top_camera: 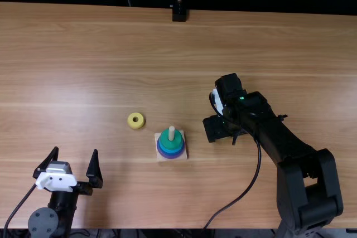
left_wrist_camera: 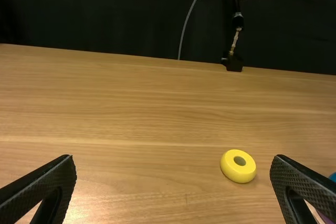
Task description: Build the Hanoi tower: stack the rings onto the peg from bottom to top in this color order: purple, dark blue, light blue, dark green, light green, yellow, orange.
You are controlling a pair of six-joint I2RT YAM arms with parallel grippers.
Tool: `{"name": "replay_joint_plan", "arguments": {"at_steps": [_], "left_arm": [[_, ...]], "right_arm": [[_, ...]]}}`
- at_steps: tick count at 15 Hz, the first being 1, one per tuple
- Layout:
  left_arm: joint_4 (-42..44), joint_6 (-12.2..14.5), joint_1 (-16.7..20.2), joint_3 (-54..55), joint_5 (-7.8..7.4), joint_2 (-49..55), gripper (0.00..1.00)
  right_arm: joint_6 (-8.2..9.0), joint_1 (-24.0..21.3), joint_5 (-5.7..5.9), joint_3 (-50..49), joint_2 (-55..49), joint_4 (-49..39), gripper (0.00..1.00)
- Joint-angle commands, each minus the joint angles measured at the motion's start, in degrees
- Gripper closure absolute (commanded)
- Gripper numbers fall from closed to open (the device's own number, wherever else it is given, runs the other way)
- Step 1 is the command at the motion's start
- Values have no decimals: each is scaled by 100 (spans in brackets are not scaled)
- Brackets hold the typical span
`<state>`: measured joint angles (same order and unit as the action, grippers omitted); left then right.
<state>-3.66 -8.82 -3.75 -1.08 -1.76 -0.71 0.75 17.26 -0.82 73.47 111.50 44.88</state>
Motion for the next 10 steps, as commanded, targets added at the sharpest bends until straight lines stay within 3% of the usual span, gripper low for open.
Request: {"name": "replay_joint_plan", "arguments": {"at_steps": [1,2,10], "left_arm": [[-3,80,-3,108,-3,71,0],[-3,80,-3,108,-3,71,0],[-3,80,-3,108,-3,71,0]], "right_arm": [[20,41,29,-52,100,-10,87],[-2,50,19,-61,100,-10,99],[-2,305,50,370,29,0,100]]}}
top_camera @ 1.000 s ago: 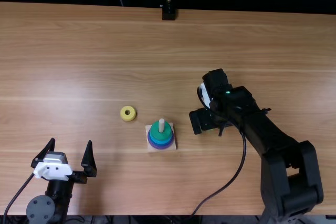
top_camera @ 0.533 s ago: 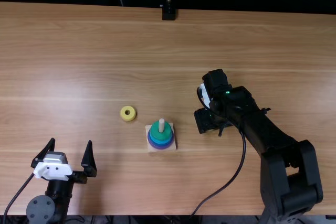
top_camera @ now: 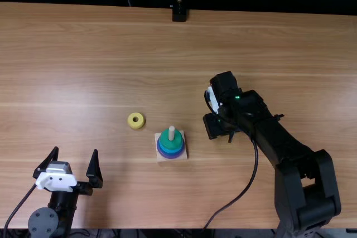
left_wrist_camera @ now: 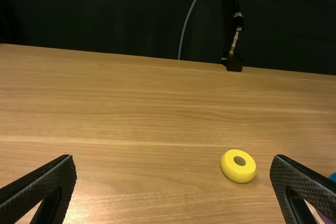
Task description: Build the Hanoi tower: stack the rings onto the peg from bottom to top in this color order: purple, dark blue, light blue, dark green, light green, yellow, orange.
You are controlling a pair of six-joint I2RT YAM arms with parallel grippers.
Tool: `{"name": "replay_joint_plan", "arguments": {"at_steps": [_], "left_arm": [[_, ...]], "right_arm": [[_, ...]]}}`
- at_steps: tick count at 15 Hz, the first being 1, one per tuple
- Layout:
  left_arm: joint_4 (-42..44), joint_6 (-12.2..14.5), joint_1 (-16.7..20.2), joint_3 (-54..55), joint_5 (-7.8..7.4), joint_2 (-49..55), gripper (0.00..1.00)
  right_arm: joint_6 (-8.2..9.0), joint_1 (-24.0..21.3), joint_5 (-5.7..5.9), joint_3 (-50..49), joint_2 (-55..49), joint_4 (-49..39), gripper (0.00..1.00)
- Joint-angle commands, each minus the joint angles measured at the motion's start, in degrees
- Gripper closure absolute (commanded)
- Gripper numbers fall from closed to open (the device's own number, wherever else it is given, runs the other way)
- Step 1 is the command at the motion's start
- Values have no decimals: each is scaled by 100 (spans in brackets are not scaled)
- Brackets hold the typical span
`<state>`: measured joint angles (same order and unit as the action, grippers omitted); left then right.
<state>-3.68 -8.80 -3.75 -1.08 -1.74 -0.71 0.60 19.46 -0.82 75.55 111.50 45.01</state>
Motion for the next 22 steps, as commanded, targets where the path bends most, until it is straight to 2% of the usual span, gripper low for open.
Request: {"name": "replay_joint_plan", "arguments": {"at_steps": [1,3,6,8,9,13,15,20,22], "left_arm": [[-1,78,-3,108,-6,71,0],[-1,78,-3,108,-6,71,0],[-1,78,-3,108,-6,71,0],[-1,78,-3,108,-6,71,0],[-1,78,-3,108,-6,71,0],[-1,78,-3,108,-6,71,0],[-1,78,-3,108,-6,71,0],[-1,78,-3,108,-6,71,0],[-1,78,-3,108,-6,71,0]], "right_arm": [[3,119,50,329,21,72,100],[-28,207,61,549,12,188,100],[-71,233,40,1243,-6,1052,100],[-408,392,19,1656,-208,1622,100],[-503,471,19,1911,-261,1917,100],[-566,708,8,3089,-261,3014,100],[-788,849,-2,3484,-261,3299,100],[-809,1156,-34,3932,-261,3352,100],[-798,1411,-55,3959,-261,3352,100]]}}
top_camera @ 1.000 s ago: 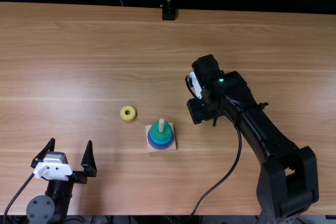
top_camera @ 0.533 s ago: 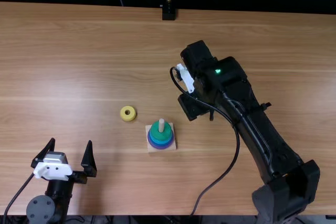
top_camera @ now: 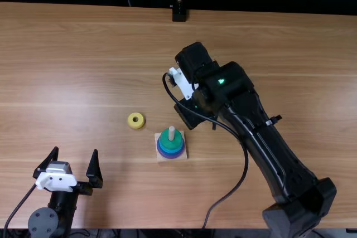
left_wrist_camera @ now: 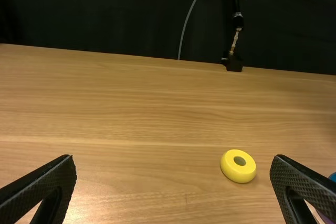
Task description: Build the Hanoi tower: stack the rings onto the peg from bottom to top in this color order: purple, dark blue, light blue, dark green, light green, yellow, orange.
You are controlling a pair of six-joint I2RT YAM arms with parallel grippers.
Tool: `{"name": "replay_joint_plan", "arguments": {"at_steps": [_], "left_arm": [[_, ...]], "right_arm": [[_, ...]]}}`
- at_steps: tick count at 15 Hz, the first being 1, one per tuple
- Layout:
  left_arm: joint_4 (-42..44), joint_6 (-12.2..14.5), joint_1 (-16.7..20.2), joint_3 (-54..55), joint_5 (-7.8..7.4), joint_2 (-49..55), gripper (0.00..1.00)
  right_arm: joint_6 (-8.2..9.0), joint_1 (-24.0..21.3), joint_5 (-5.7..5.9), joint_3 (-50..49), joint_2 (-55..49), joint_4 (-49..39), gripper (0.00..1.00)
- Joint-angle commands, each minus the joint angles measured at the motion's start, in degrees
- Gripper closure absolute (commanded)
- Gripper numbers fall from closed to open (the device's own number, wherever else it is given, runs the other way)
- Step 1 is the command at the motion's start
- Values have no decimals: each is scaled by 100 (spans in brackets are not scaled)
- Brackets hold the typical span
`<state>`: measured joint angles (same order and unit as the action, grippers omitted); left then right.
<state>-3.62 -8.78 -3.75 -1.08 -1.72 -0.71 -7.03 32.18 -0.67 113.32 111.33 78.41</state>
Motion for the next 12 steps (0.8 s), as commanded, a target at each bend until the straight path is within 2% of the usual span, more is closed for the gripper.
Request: {"name": "replay_joint_plan", "arguments": {"at_steps": [1,5,8,12], "left_arm": [[-7,76,-3,108,-8,71,0],[-7,76,-3,108,-8,71,0],[-7,76,-3,108,3,71,0],[-7,76,-3,108,-8,71,0]], "right_arm": [[-25,236,-70,261,-243,22,100],[17,499,-81,542,-252,75,100],[28,596,-81,885,-243,571,100],[38,781,-81,894,-252,666,100]]}}
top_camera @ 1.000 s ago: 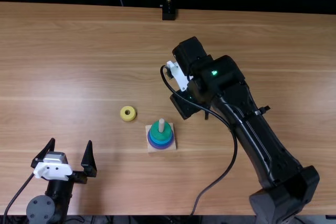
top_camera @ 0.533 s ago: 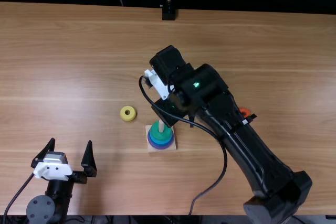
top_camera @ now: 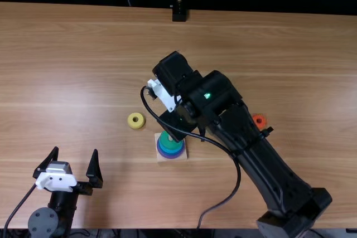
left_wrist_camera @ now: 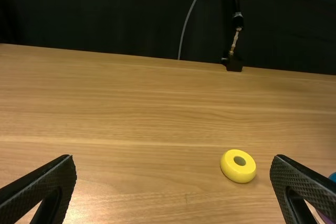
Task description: Build the Hanoi tower: stack the rings onto the peg from bottom to top in this color order: purple, dark blue, light blue, dark green, light green, yellow, orange.
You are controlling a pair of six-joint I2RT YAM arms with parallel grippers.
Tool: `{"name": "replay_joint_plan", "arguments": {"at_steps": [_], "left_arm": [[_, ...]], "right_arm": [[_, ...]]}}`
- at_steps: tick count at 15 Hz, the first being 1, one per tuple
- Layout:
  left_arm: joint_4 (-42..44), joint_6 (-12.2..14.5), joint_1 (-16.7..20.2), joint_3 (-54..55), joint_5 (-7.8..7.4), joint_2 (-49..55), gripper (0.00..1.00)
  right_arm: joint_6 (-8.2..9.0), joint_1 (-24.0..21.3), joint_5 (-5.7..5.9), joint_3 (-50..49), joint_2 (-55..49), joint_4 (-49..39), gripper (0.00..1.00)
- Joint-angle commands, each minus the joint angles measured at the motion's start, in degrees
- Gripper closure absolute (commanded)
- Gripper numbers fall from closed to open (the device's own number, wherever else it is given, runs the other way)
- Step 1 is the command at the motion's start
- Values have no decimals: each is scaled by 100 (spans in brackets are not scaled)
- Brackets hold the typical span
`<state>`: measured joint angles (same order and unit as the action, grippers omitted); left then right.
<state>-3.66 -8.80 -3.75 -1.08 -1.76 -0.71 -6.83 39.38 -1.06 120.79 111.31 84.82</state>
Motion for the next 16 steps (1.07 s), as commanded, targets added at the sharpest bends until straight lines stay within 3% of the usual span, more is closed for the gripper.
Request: {"name": "replay_joint_plan", "arguments": {"at_steps": [1,16], "left_arm": [[-3,78,-3,108,-3,71,0],[-3,78,-3,108,-3,71,0]], "right_arm": [[19,70,-42,138,-250,25,100],[40,255,-31,-416,-250,15,100]]}}
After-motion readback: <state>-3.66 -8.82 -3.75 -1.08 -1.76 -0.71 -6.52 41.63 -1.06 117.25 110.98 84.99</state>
